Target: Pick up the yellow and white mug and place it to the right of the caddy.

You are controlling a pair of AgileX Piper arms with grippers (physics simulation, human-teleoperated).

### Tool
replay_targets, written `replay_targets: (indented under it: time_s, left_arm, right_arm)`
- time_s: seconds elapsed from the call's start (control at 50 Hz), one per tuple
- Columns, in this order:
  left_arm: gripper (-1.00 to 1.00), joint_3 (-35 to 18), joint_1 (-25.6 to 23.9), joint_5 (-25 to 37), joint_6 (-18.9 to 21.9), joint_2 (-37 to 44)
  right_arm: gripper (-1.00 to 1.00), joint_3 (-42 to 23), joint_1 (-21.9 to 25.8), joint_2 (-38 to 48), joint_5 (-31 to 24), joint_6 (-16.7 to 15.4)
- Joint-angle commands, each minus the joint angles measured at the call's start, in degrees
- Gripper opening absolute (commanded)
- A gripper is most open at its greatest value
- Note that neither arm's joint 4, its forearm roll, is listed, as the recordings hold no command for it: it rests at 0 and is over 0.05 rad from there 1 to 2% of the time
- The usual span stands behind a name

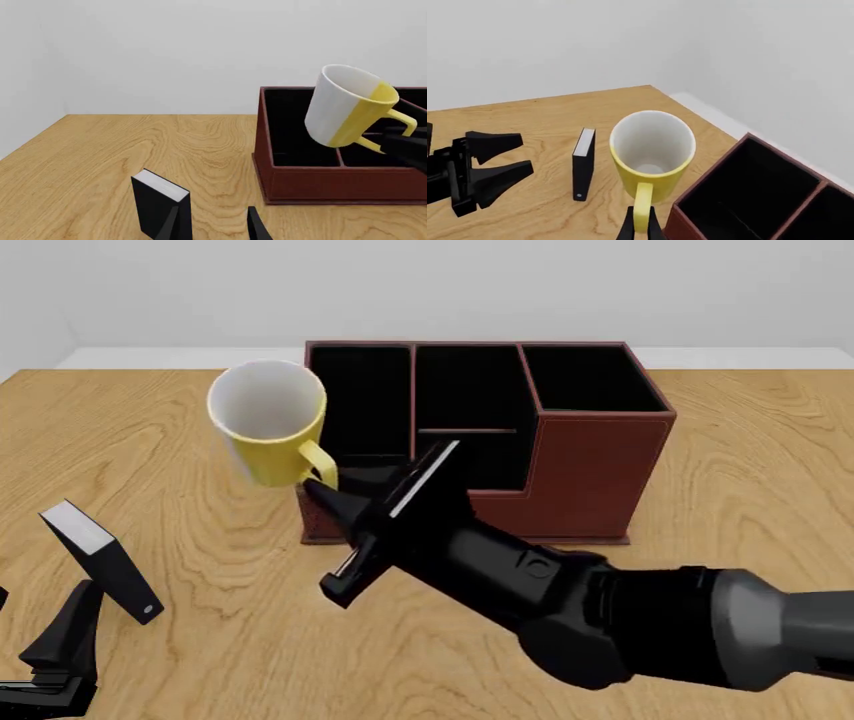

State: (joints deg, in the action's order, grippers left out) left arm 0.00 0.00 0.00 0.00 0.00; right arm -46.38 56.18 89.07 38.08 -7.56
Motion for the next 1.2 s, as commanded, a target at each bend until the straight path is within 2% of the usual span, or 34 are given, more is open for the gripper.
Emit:
replay_targets:
  time_s: [0.02,0.26,0.78,1.2]
  left_arm:
    - [1.0,0.0,0.0,0.0,0.0,0.0]
    - [1.0,0.0,0.0,0.0,0.0,0.0]
    - [1.0,0.0,0.0,0.0,0.0,0.0]
    - [1.0,0.0,0.0,0.0,0.0,0.0]
  right_arm:
    - [-1.0,1.32,-0.27,-4.86,-1.77,-0.41]
    - [-1.0,3.09,-1.78,-7.55,-2.36,-1.23]
    - [-1.0,5.3,-4.53,-16.81,-8.11,-1.69]
    - [-1.0,6.8,-6.66,-20.89,-9.45,-2.27]
